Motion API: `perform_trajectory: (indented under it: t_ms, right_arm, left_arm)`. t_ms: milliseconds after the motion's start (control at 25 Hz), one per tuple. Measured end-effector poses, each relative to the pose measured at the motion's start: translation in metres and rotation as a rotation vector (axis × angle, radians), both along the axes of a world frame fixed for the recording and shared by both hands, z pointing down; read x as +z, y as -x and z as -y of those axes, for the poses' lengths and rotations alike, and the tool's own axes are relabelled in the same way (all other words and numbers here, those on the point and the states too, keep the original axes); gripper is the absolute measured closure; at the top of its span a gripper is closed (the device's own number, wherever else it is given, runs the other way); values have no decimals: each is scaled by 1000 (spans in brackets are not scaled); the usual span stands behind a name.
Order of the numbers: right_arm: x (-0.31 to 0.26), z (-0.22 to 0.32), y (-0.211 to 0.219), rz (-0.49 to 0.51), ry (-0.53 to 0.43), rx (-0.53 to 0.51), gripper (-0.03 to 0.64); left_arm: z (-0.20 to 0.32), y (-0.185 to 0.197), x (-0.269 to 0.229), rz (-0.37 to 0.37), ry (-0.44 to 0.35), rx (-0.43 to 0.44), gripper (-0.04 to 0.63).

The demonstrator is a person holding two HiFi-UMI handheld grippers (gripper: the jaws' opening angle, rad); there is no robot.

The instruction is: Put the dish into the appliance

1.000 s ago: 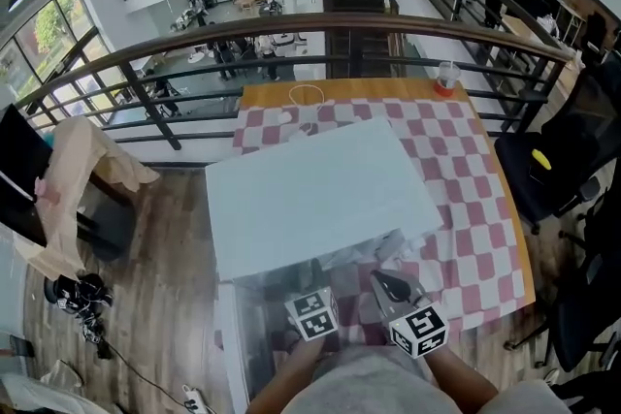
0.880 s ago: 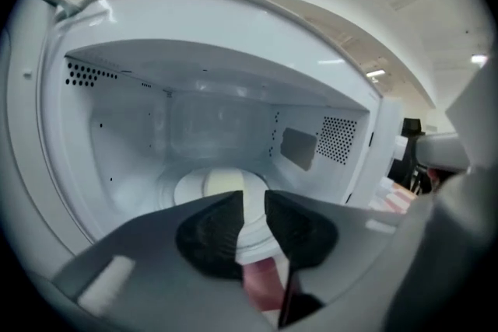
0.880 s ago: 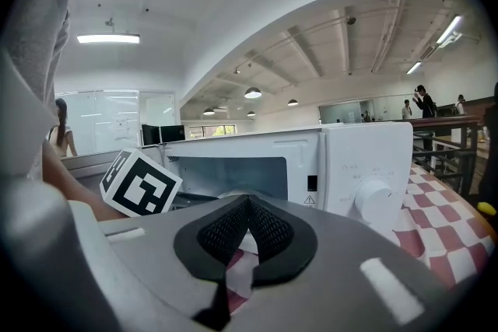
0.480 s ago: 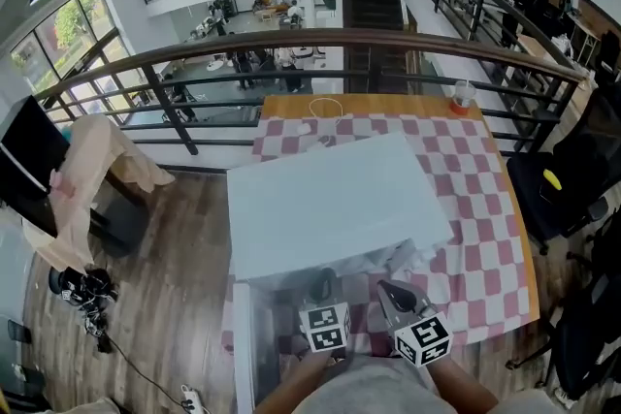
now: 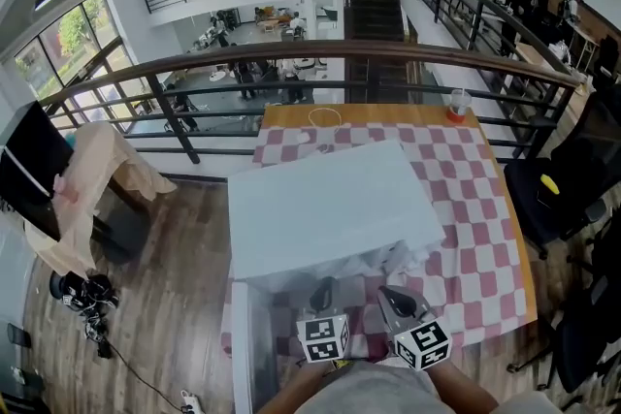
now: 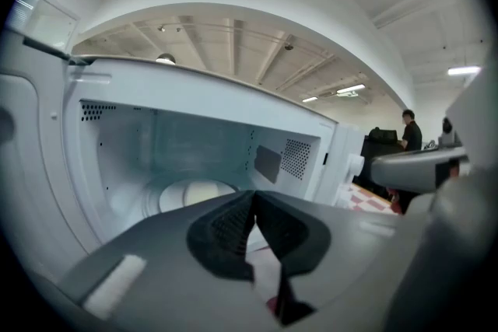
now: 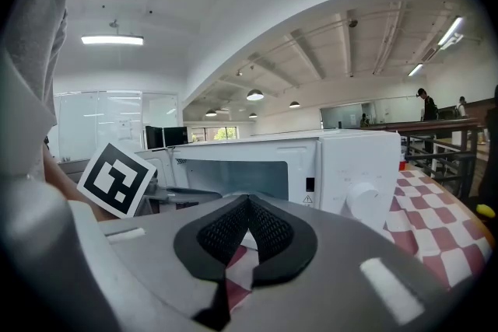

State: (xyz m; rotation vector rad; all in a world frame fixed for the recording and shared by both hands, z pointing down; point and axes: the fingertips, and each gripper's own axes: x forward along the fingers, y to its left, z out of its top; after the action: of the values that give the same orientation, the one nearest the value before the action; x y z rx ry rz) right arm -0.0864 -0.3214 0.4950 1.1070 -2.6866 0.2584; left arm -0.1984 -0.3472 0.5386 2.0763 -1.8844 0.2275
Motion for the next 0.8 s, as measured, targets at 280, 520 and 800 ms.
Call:
perform_trajectory:
  t_ms: [280, 520, 800]
  right_arm:
    - [-1, -37, -38, -4, 8, 35, 618]
    - [-7, -84, -69, -8, 2, 43, 618]
    - [-14, -161, -99, 19, -26, 33, 618]
  left_arm:
    - [-46, -37, -22, -35, -39, 56, 584]
    - [-107, -68, -44, -59, -89, 91, 584]
    - [-194, -104, -58, -78, -120, 94, 584]
